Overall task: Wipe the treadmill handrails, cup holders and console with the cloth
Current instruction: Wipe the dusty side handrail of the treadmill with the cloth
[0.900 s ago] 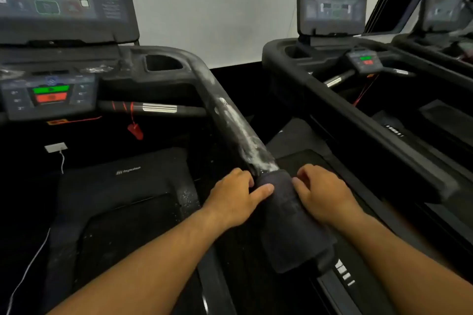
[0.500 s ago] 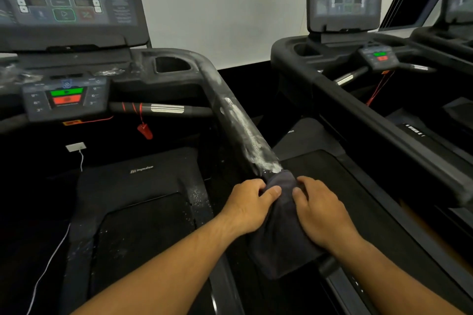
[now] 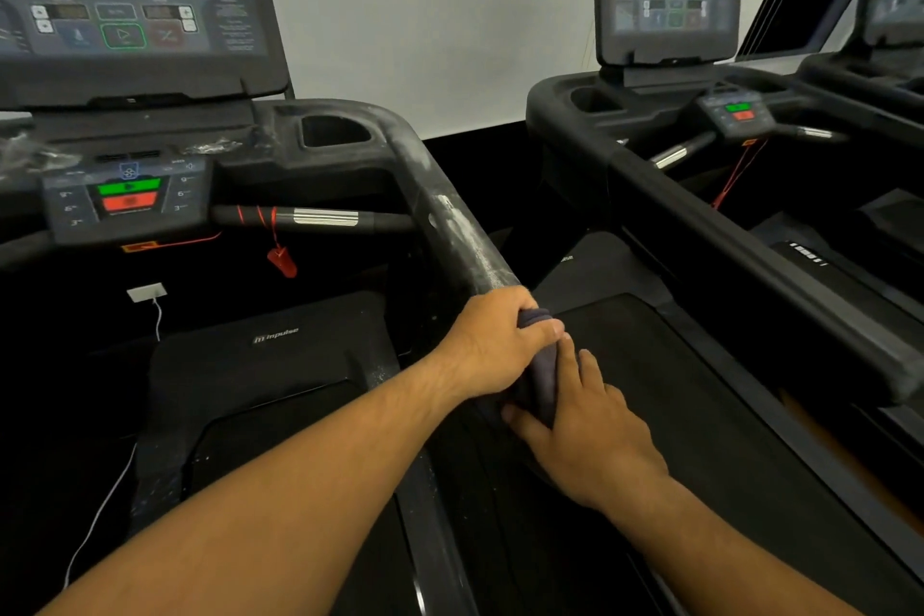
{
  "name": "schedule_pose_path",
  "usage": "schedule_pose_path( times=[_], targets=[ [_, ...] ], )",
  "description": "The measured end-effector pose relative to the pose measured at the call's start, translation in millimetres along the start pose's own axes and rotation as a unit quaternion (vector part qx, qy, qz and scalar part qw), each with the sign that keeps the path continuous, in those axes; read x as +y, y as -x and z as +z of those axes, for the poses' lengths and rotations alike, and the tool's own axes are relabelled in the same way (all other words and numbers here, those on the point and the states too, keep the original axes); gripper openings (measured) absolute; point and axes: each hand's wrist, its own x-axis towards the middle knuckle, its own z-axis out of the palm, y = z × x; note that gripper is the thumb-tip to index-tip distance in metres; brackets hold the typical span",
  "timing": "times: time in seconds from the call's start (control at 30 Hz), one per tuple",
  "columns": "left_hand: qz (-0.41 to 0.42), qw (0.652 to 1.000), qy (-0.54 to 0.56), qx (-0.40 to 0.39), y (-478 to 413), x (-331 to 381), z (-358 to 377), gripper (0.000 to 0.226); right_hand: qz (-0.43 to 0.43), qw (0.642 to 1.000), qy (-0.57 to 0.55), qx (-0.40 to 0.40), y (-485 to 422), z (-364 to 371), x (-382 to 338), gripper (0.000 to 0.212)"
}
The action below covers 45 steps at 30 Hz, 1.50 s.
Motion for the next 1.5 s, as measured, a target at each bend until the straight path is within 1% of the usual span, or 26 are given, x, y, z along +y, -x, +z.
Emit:
schedule_pose_path(
  times=[0.07,0.1,0.17,0.23,0.3,0.4,0.43,0.47,0.5,0.53,0.57,0.6,0.63,0.67,0.73,0.83,0.9,1.0,1.03,1.1,1.13,1.2,1.27,1.37,1.43,1.5],
  targets=[
    [-0.017,1.0,0.003,-0.01,0,-6,-6,0.019,-0.035,0.999,-0.021,-0.036,0,-7,10,0.104],
    [-0.021,1.0,0.003,-0.017,0,-8,-9,0.02,-0.062,0.996,-0.046,-0.045,-1,-9,15,0.101],
    [-0.032,0.999,0.007,-0.039,0,-11,-13,0.023,-0.113,0.984,-0.135,-0.034,-6,-13,23,0.082],
    [-0.051,0.996,0.029,-0.066,1,-12,-16,0.026,-0.154,0.968,-0.199,0.013,-10,-18,24,0.06],
    [-0.062,0.993,0.059,-0.086,2,-11,-22,0.026,-0.191,0.965,-0.177,0.046,-15,-23,21,0.06],
    [-0.05,0.987,0.112,-0.105,6,-3,-34,0.017,-0.196,0.975,-0.105,0.016,-26,-26,17,0.072],
    [-0.047,0.985,0.118,-0.117,8,0,-40,0.017,-0.202,0.974,-0.099,0.021,-29,-30,15,0.07],
    [-0.051,0.983,0.114,-0.133,10,3,-46,0.019,-0.217,0.97,-0.099,0.041,-34,-32,13,0.063],
    [-0.059,0.984,0.084,-0.147,12,6,-53,0.02,-0.235,0.966,-0.089,0.066,-37,-35,11,0.05],
    [-0.066,0.985,0.019,-0.158,14,7,-60,0.02,-0.25,0.962,-0.069,0.086,-39,-39,8,0.034],
    [-0.071,0.981,-0.072,-0.168,16,7,-67,0.018,-0.259,0.961,-0.042,0.085,-40,-43,6,0.019],
    [-0.078,0.969,-0.156,-0.172,17,6,-73,0.015,-0.264,0.962,-0.021,0.071,-42,-47,6,0.013],
    [-0.086,0.959,-0.208,-0.171,18,4,-79,0.012,-0.26,0.964,-0.005,0.055,-42,-52,5,0.016],
    [-0.094,0.956,-0.222,-0.167,20,3,-84,0.012,-0.249,0.968,0.008,0.042,-42,-57,5,0.022],
    [-0.106,0.965,-0.194,-0.142,22,-2,-93,0.016,-0.227,0.973,0.033,0.026,-42,-71,5,0.032],
    [-0.123,0.985,-0.102,-0.067,27,-9,-108,0.022,-0.183,0.982,0.039,-0.012,-41,-93,7,0.034],
    [-0.14,0.99,-0.011,-0.025,30,-15,-116,0.024,-0.154,0.987,-0.003,-0.039,-39,-106,10,0.029],
    [-0.161,0.976,0.137,0.043,32,-21,-123,0.023,-0.126,0.978,-0.131,-0.098,-31,-121,9,0.025],
    [-0.165,0.968,0.179,0.064,33,-21,-124,0.024,-0.112,0.969,-0.19,-0.113,-27,-124,6,0.023],
    [-0.167,0.95,0.246,0.093,34,-18,-123,0.019,-0.085,0.935,-0.319,-0.128,-25,-124,-4,0.02],
    [-0.167,0.945,0.262,0.1,34,-15,-122,0.016,-0.076,0.915,-0.378,-0.124,-25,-122,-12,0.017],
    [-0.163,0.945,0.268,0.092,38,-7,-118,0.012,-0.065,0.881,-0.455,-0.109,-27,-115,-32,0.01],
    [-0.151,0.947,0.276,0.068,42,-1,-111,0.01,-0.054,0.853,-0.504,-0.121,-25,-108,-54,0.009],
    [-0.147,0.938,0.311,0.04,48,4,-99,0.012,-0.065,0.811,-0.555,-0.175,-17,-95,-81,0.016],
    [-0.152,0.93,0.332,0.046,50,4,-95,0.017,-0.077,0.799,-0.566,-0.187,-13,-87,-92,0.017],
    [-0.16,0.927,0.332,0.073,53,0,-95,0.02,-0.07,0.795,-0.581,-0.16,-11,-80,-100,0.016]
  ],
)
